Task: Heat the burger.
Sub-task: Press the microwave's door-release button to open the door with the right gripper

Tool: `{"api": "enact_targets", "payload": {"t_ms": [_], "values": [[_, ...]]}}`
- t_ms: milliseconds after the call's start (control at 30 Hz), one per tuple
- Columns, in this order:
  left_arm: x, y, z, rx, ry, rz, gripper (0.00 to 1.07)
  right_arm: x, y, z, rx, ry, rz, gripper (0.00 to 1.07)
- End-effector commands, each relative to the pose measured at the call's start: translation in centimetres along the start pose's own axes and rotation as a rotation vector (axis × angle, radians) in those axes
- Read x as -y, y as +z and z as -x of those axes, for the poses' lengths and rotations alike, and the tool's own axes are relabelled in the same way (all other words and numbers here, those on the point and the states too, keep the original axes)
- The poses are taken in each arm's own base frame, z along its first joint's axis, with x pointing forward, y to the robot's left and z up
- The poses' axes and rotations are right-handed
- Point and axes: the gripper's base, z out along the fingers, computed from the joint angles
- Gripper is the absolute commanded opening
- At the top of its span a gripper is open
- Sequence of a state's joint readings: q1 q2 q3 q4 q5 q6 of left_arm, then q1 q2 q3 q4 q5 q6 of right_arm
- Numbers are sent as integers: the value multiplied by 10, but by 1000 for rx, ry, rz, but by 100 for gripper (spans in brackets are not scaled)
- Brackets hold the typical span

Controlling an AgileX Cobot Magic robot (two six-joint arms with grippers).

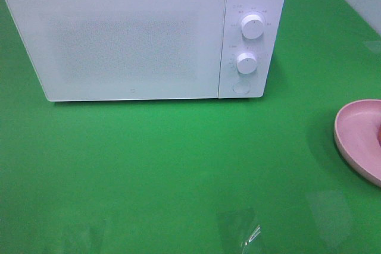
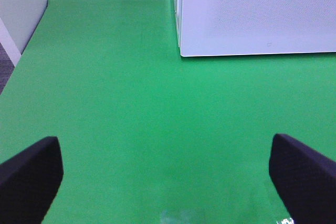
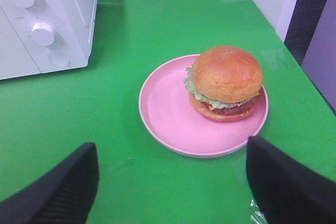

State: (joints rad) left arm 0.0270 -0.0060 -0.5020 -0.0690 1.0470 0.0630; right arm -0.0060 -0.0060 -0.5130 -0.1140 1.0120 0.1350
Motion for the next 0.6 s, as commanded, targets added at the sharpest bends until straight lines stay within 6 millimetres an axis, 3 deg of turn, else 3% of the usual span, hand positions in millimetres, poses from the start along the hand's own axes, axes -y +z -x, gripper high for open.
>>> {"api": "enact_targets", "payload": {"t_ms": [33, 467, 600], "values": [[1, -2, -1, 25, -4, -10, 100, 1, -3, -1, 35, 9, -3, 76], [1, -2, -1, 25, -4, -10, 100, 1, -3, -1, 36, 9, -3, 76], [1, -2, -1, 25, -4, -10, 100, 0, -6, 11, 68, 1, 0, 76]]}}
